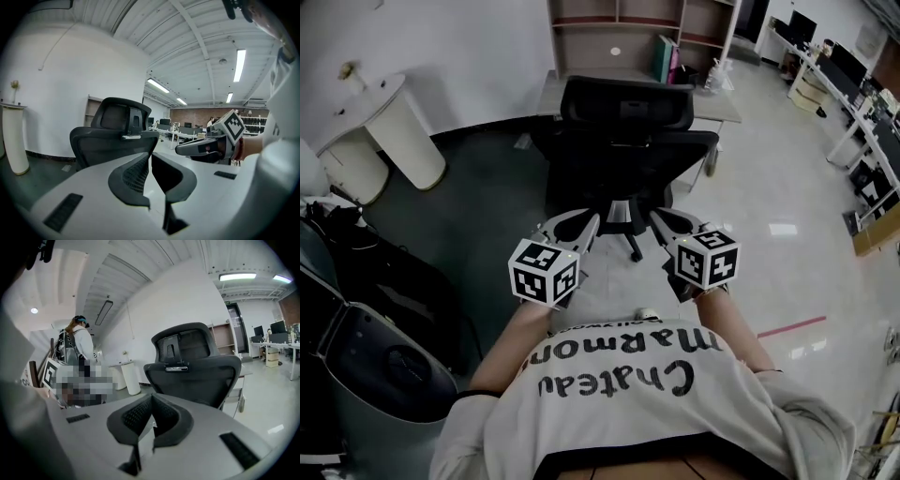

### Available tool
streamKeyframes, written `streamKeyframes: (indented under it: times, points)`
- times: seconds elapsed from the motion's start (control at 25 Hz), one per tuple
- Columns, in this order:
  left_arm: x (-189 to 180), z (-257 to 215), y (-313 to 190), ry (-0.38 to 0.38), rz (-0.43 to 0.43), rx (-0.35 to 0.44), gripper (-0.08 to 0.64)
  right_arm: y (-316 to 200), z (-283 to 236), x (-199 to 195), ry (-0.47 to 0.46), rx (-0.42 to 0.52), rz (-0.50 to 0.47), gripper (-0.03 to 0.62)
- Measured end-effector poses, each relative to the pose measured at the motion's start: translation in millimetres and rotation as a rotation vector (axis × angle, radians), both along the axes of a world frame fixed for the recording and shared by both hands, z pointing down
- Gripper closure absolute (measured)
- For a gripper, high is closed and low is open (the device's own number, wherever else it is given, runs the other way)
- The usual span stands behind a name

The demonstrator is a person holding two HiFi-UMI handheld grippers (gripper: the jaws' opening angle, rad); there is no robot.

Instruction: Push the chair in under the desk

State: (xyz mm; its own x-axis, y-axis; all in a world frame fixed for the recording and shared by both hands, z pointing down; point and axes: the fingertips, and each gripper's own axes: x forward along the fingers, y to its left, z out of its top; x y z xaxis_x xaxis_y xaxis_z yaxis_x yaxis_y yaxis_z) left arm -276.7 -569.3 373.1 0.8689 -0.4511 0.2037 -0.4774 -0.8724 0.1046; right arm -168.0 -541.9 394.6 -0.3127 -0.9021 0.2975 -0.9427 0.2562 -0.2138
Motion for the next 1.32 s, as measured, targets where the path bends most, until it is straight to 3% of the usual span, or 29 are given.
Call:
streamKeyframes:
  times: [0.4, 1.32]
  points:
    - [-32, 8, 5, 0.040, -0.043, -0.062, 0.528, 19, 9, -7, 0.029, -0.037, 0.057, 0.584]
    - [-56, 29, 2, 0.063, -0.066, -0.124, 0.528, 33, 30, -7, 0.028, -0.103, 0.122, 0.584]
